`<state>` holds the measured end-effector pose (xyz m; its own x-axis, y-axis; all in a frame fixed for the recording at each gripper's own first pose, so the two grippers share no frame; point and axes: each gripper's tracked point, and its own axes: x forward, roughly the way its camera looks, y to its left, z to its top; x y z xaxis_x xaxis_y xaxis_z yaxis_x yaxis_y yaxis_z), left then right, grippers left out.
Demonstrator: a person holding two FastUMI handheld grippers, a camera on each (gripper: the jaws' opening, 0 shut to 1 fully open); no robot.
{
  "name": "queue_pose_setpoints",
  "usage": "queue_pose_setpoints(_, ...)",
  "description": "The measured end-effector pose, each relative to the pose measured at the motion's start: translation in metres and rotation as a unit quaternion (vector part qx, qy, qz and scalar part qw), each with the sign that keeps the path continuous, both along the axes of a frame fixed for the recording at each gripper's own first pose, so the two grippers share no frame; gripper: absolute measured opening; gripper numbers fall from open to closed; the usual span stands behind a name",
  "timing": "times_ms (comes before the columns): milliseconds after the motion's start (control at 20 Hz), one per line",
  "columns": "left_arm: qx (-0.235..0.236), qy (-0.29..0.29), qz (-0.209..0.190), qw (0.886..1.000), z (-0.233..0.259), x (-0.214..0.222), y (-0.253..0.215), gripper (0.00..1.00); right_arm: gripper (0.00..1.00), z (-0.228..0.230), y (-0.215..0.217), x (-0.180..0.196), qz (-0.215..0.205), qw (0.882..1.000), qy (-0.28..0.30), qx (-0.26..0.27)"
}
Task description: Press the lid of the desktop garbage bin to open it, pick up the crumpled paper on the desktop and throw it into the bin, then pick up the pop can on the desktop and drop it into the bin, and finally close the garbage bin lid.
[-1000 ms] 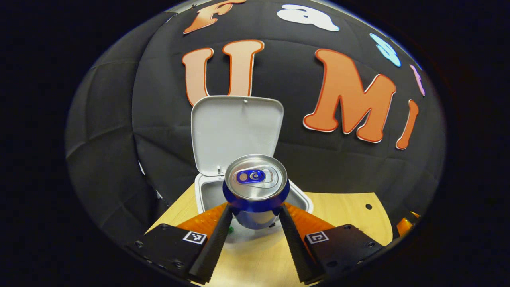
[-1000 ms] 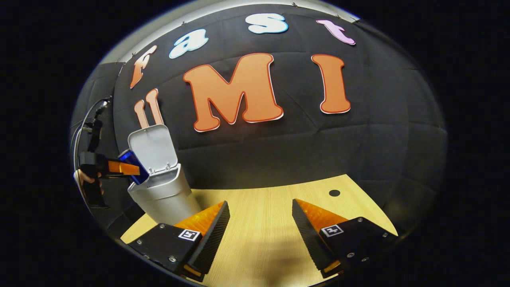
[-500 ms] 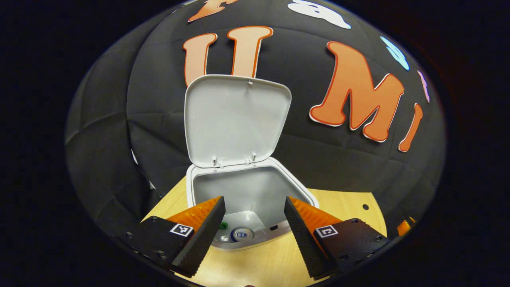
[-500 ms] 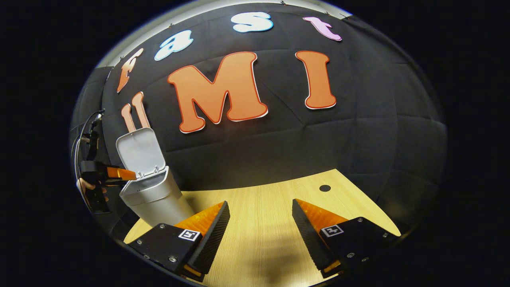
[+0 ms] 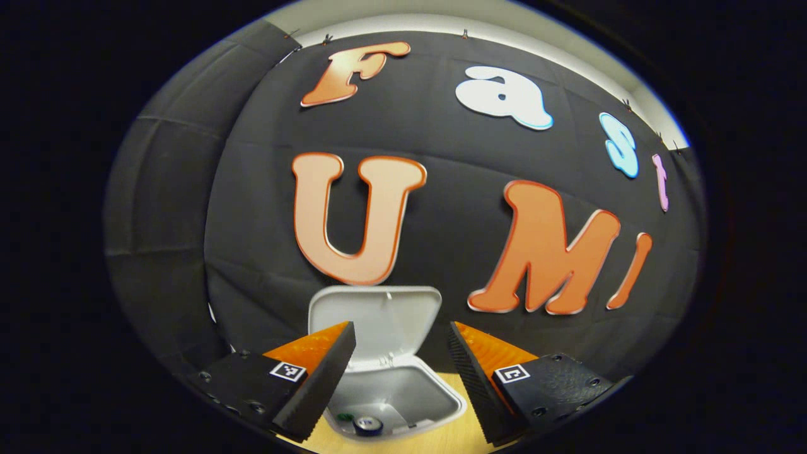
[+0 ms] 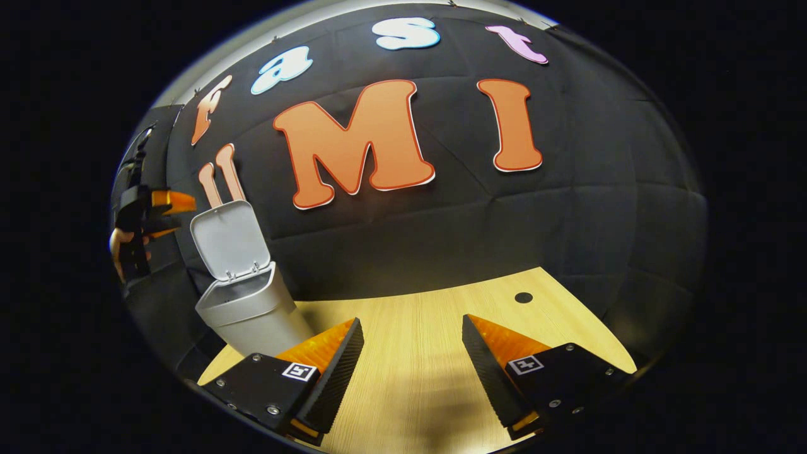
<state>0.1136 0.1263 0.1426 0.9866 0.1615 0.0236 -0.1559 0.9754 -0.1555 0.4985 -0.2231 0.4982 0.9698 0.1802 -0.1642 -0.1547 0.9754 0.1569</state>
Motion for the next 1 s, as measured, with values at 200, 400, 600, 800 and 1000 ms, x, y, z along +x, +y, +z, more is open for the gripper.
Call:
queue_pose_setpoints(200, 0.042, -0.001, 0.033, 0.999, 0.031, 0.057, 0.023, 0.93, 0.94, 0.007, -0.012, -0.001, -0.011, 1.000, -0.007, 0.007)
queue_pose_setpoints(400, 0.077, 0.030, 0.034, 0.996, 0.026, 0.108, 0.020, 0.92, 0.94, 0.010, -0.028, -0.003, -0.029, 0.999, -0.013, 0.007)
queue_pose_setpoints(600, 0.074, 0.072, 0.045, 0.994, -0.009, 0.127, 0.027, 0.93, 0.94, 0.006, -0.037, -0.004, -0.038, 0.999, -0.005, 0.011)
queue_pose_setpoints(800, 0.051, 0.062, 0.027, 0.996, -0.021, 0.106, 0.019, 0.94, 0.94, -0.001, -0.037, -0.004, -0.037, 0.999, 0.004, 0.011)
queue_pose_setpoints(1000, 0.044, 0.065, -0.001, 0.997, -0.049, 0.062, -0.014, 0.90, 0.94, 0.003, -0.025, -0.005, -0.020, 1.000, 0.003, 0.014)
